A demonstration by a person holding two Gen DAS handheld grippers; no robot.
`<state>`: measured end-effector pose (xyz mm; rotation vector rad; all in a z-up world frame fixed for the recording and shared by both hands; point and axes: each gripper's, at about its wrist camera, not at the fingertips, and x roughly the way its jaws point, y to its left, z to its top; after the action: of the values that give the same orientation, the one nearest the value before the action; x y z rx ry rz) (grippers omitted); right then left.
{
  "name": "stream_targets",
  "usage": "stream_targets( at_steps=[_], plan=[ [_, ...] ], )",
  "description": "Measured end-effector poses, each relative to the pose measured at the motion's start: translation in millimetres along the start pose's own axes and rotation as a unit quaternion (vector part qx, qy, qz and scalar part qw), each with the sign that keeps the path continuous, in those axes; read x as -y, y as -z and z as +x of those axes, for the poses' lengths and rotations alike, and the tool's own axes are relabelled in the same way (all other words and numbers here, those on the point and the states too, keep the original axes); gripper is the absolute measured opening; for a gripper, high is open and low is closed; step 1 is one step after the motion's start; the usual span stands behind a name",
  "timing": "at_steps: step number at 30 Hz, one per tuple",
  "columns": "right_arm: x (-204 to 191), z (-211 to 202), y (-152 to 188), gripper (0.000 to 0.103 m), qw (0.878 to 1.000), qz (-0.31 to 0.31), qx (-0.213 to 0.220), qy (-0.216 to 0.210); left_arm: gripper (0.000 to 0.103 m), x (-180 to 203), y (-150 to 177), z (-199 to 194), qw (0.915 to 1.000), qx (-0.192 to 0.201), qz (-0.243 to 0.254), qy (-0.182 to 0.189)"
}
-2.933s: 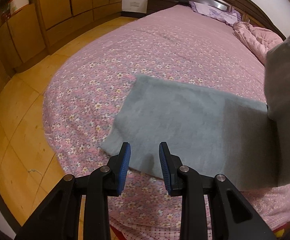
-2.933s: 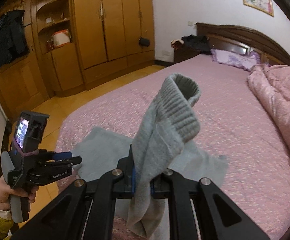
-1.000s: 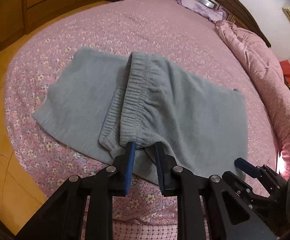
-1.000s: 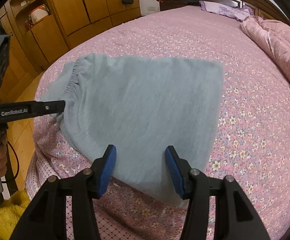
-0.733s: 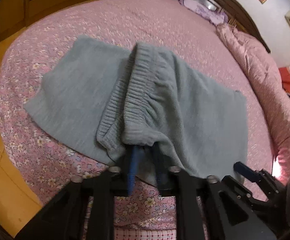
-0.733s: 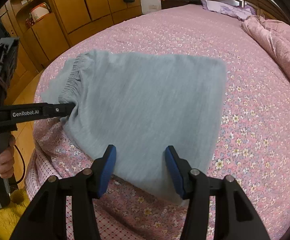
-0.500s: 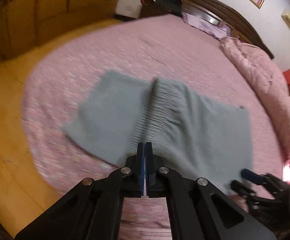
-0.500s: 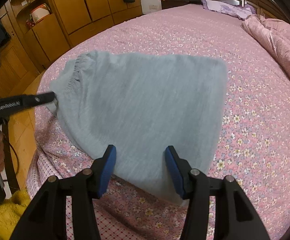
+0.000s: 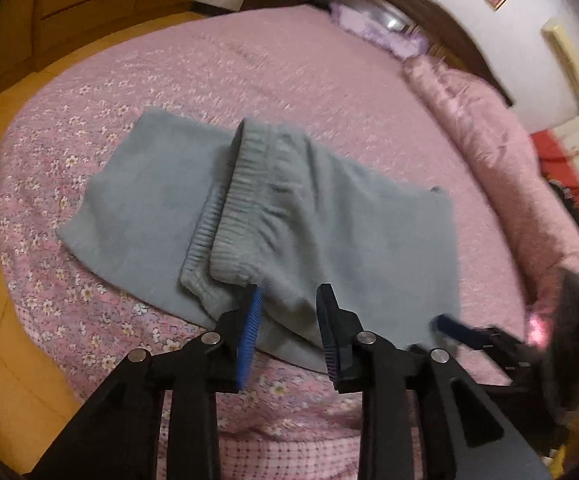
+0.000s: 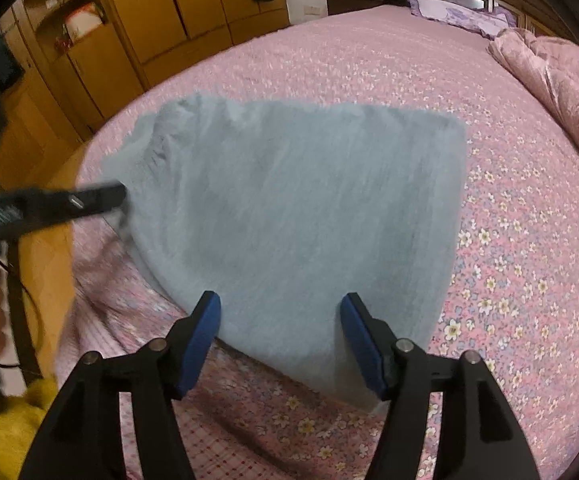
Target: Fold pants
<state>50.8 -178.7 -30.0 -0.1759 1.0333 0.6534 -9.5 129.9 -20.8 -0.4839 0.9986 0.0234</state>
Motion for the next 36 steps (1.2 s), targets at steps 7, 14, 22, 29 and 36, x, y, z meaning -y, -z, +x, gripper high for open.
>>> stream_targets(
  at_steps=[7, 14, 22, 29, 36],
  plan=[
    [9, -9, -6, 0.066, 1.000, 0.016, 0.022, -0.005, 0.017, -9, -3, 20, 0.9982, -0.021, -0.056, 0.005],
    [10, 4, -6, 0.066, 1.000, 0.020, 0.000, -0.009, 0.001, -15, 3, -1, 0.9994, 0.014, -0.018, -0.024],
    [0, 20, -10, 0.080, 0.998, -0.054, -0.040, -0.004, 0.015, -37, 9, 2, 0.9986, -0.014, -0.049, -0.011],
    [-13, 13, -41, 0.080, 0.989, -0.129, -0.078, -0.010, 0.021, -42, 8, -29, 0.9991, 0.011, -0.040, -0.001],
    [-38, 3, -107, 0.080, 0.980, -0.196, -0.024, -0.027, 0.026, -51, -5, -13, 0.9980, 0.006, -0.063, -0.011]
  ],
)
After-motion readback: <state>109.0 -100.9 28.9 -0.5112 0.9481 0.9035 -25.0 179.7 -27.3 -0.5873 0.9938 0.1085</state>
